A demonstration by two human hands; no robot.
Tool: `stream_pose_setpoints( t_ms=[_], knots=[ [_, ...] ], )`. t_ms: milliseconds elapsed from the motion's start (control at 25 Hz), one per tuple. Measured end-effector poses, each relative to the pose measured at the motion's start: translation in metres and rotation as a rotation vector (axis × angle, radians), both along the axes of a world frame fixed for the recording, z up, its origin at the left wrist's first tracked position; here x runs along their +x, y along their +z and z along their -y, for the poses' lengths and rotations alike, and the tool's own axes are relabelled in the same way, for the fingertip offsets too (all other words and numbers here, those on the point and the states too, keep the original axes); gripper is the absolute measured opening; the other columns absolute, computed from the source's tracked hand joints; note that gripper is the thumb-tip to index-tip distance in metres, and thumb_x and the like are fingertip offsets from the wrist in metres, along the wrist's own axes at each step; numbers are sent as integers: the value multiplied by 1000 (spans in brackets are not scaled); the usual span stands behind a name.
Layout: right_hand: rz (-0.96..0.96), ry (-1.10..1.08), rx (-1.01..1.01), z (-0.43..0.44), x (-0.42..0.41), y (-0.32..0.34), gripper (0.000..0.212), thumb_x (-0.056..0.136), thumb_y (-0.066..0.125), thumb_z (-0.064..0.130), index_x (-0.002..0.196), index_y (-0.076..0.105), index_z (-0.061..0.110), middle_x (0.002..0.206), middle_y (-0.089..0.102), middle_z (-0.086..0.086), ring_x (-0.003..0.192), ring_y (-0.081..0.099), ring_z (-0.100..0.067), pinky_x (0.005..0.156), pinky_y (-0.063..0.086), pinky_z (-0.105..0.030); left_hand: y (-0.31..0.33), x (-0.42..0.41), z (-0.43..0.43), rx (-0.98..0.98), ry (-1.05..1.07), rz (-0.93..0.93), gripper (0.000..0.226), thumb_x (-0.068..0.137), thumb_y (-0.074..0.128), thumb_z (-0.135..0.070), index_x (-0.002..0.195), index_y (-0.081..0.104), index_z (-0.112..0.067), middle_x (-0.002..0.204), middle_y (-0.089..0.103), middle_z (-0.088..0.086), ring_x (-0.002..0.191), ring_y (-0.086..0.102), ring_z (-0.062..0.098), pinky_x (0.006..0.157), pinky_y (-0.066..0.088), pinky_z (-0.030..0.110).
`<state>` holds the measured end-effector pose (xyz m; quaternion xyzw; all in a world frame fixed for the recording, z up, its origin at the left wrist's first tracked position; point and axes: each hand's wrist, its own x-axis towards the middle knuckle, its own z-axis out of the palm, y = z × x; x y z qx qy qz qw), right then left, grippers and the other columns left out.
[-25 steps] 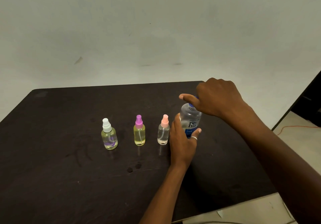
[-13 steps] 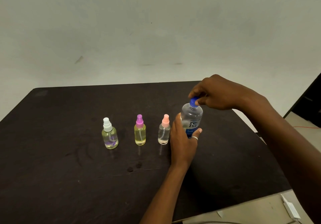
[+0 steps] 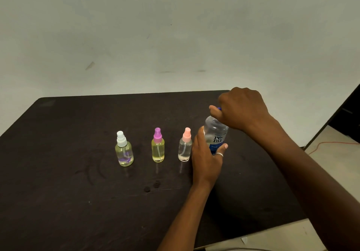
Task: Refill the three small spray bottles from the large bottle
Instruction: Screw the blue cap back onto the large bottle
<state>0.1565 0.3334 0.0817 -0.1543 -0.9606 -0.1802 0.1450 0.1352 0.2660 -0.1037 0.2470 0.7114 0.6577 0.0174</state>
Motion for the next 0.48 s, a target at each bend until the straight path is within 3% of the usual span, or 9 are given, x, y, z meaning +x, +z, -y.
stream_pose_setpoints(
  t_ms=[80, 160, 240, 320, 400, 480],
  knots=[
    [-16, -22, 19, 3, -2, 0, 52, 95, 43, 46, 52, 34, 18, 53, 37, 0, 47, 32, -11, 49, 19, -22, 2, 0, 1, -8, 0, 8, 80, 83, 79, -34, 148, 33, -26, 144, 49, -10, 135, 47, 8, 108, 48, 35],
    [4, -22, 17, -1, -2, 0, 59, 95, 39, 58, 51, 37, 18, 53, 40, 1, 47, 36, -11, 52, 27, -24, 3, 1, 1, -9, -4, 16, 79, 83, 79, -33, 148, 33, -27, 143, 49, -10, 134, 47, 8, 107, 48, 34],
    [28, 3, -26, -8, 1, 6, 69, 90, 29, 72, 52, 46, 17, 53, 48, 1, 49, 45, -12, 55, 37, -26, 3, 0, 1, -11, -7, 21, 79, 83, 79, -31, 147, 34, -27, 143, 49, -10, 134, 47, 8, 107, 48, 34],
    [105, 65, -185, -18, 6, 19, 72, 88, 27, 75, 61, 60, 17, 58, 58, 0, 55, 55, -14, 58, 46, -29, 3, 0, 1, -23, -4, 26, 80, 83, 80, -31, 148, 34, -27, 144, 48, -10, 135, 46, 8, 108, 47, 35],
    [226, 167, -319, -27, 8, 35, 55, 91, 40, 64, 85, 71, 18, 74, 68, 1, 70, 63, -15, 67, 51, -32, 3, 0, 0, -40, -5, 34, 81, 83, 79, -32, 149, 32, -27, 147, 46, -10, 137, 45, 9, 110, 46, 36],
    [316, 275, -309, -33, 7, 46, 30, 93, 57, 44, 107, 71, 22, 97, 73, 5, 88, 66, -14, 80, 52, -33, 4, 0, 0, -49, -3, 38, 82, 83, 79, -32, 149, 32, -27, 147, 46, -9, 137, 45, 9, 110, 46, 36]
  ],
)
